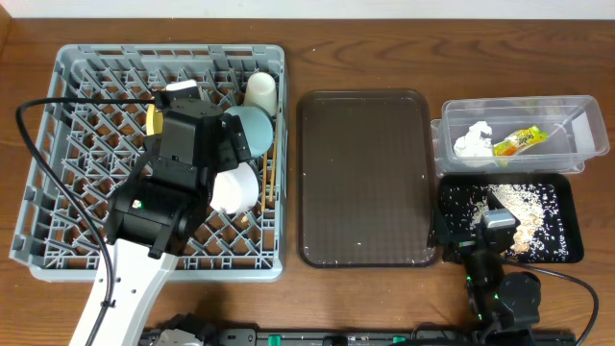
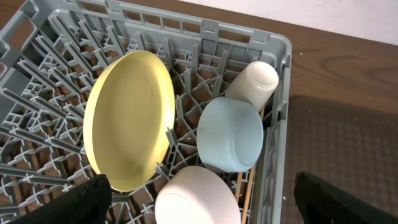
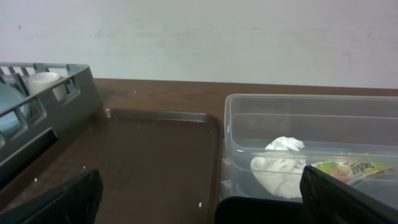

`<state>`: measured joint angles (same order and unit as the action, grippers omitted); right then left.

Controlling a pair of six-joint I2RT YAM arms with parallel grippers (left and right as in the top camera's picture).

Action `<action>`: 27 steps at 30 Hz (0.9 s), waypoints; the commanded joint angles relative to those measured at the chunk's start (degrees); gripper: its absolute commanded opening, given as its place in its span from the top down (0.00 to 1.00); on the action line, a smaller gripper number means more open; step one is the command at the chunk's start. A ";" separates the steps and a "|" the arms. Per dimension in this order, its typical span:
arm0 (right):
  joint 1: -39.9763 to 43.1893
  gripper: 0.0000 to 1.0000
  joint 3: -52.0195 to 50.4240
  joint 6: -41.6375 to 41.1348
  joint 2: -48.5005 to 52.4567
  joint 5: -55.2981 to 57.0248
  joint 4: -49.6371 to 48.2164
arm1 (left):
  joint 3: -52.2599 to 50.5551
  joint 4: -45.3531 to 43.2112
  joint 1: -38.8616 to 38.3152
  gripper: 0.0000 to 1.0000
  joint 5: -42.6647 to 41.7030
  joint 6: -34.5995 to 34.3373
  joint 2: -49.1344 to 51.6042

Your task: Sort waste into correct bins and load items into the dishwasher rack

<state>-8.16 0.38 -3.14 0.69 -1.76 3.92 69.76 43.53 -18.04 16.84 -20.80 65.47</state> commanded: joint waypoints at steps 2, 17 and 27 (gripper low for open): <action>1.03 0.01 -0.09 0.85 -0.37 -0.22 0.20 | 0.33 0.15 0.13 0.05 0.31 -0.09 0.11; 1.03 0.01 -0.09 0.85 -0.37 -0.20 0.20 | -0.22 0.20 0.09 0.05 0.31 -0.09 -6.78; 1.03 0.01 -0.09 0.85 -0.37 -0.20 0.20 | -0.26 4.48 1.51 0.05 0.87 0.66 -30.03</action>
<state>-8.16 0.38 -3.14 0.69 -1.78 3.92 69.73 46.24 -17.43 16.88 -20.78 41.50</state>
